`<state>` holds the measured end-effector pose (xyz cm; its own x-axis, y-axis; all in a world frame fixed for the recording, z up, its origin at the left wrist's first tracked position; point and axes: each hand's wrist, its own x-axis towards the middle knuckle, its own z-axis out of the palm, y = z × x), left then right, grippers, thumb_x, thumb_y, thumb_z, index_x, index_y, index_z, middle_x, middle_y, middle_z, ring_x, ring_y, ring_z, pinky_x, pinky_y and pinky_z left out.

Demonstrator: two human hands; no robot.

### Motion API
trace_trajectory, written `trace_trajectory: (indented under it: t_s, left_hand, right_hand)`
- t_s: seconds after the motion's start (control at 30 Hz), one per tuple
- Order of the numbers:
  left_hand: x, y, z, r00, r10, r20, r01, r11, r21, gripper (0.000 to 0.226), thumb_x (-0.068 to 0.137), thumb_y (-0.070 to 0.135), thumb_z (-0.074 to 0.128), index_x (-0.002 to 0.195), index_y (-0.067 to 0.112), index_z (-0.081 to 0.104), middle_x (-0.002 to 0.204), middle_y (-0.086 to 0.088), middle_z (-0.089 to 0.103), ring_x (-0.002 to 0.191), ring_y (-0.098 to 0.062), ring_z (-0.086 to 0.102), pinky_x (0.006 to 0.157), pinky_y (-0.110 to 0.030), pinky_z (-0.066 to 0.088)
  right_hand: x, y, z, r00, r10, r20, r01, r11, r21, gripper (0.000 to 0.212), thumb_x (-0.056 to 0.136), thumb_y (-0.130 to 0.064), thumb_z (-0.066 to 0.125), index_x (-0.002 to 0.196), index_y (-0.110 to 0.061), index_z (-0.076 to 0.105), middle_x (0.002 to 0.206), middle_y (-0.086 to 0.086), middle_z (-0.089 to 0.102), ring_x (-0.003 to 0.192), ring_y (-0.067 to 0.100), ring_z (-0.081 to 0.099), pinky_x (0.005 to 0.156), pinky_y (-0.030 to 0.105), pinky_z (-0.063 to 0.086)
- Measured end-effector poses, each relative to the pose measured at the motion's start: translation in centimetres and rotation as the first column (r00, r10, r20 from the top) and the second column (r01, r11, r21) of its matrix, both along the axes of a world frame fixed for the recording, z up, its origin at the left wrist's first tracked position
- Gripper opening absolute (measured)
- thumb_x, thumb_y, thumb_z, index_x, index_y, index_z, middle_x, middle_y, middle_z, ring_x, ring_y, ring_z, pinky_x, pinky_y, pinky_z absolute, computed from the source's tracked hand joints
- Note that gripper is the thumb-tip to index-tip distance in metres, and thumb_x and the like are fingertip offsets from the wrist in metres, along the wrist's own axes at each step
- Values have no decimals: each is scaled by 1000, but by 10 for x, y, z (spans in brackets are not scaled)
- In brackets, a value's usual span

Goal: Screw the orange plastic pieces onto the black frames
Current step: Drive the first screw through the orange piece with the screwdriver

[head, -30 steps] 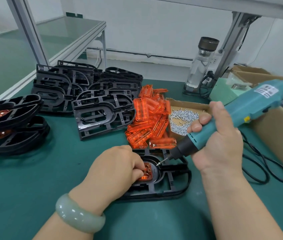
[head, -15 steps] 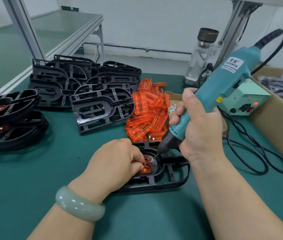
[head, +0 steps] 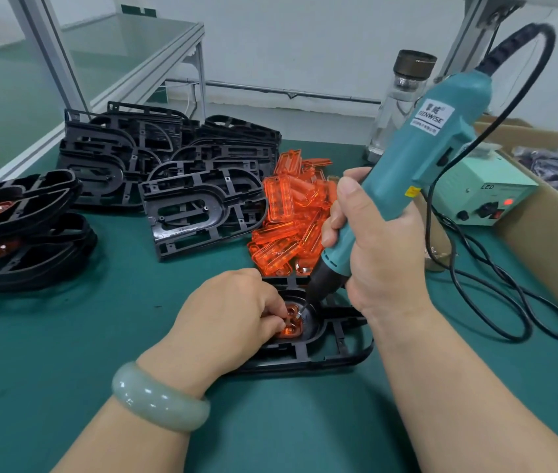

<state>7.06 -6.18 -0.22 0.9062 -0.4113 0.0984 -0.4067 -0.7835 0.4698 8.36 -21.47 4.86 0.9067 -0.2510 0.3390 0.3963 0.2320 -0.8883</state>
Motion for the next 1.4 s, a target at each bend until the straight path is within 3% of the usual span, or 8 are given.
trace_trajectory:
  t_s: [0.3,0.43,0.63,1.0,1.2,1.4]
  left_hand:
    - [-1,-1,2,1000,15,-26,-15,1000,0,11,81,35,67,91,38,71,81,10,49,85,-13,54,77,-35,48]
    - [-1,-1,2,1000,8,-21,-8,1000,8,13,82,36,66,93,38,71,80,11,47,86,-12,53,78,-34,48]
    - [-1,-2,2,1000,-8,1,8,998,58,17,84,39,63,99,41,70,78,12,41,89,-14,52,77,-33,48]
    - [-1,-2,2,1000,9,1,-10,999,52,16,83,39,64,97,40,70,77,13,43,86,-12,52,75,-32,48]
    - [-1,-3,4,1000,13,-7,-12,997,70,15,83,38,63,97,40,70,79,11,44,90,-15,54,77,-33,48]
    - [-1,-4,5,999,28,-23,-27,997,74,15,83,40,64,96,42,70,76,14,42,88,-12,53,74,-29,45]
  right_hand:
    - [2,7,0,985,168,45,-162,981,-105,12,82,-16,62,92,-13,55,54,-3,51,42,17,47,46,25,41]
    - [2,6,0,969,245,44,-242,968,-69,10,83,-14,60,92,-15,56,55,-2,49,42,17,45,46,24,40]
    - [4,-1,-2,968,249,-7,-249,968,29,13,83,-16,59,94,-13,53,57,-1,47,43,15,44,47,25,38]
    - [5,1,-4,953,304,3,-304,953,-9,13,79,-7,56,79,-19,56,53,-3,46,40,15,42,46,24,37]
    - [4,6,-3,968,250,6,-250,967,-46,11,76,-5,55,82,-12,50,52,-3,43,37,16,39,45,22,36]
    - [3,6,-3,949,313,23,-310,946,-100,16,76,-2,54,86,-14,53,50,-5,44,37,14,40,45,21,37]
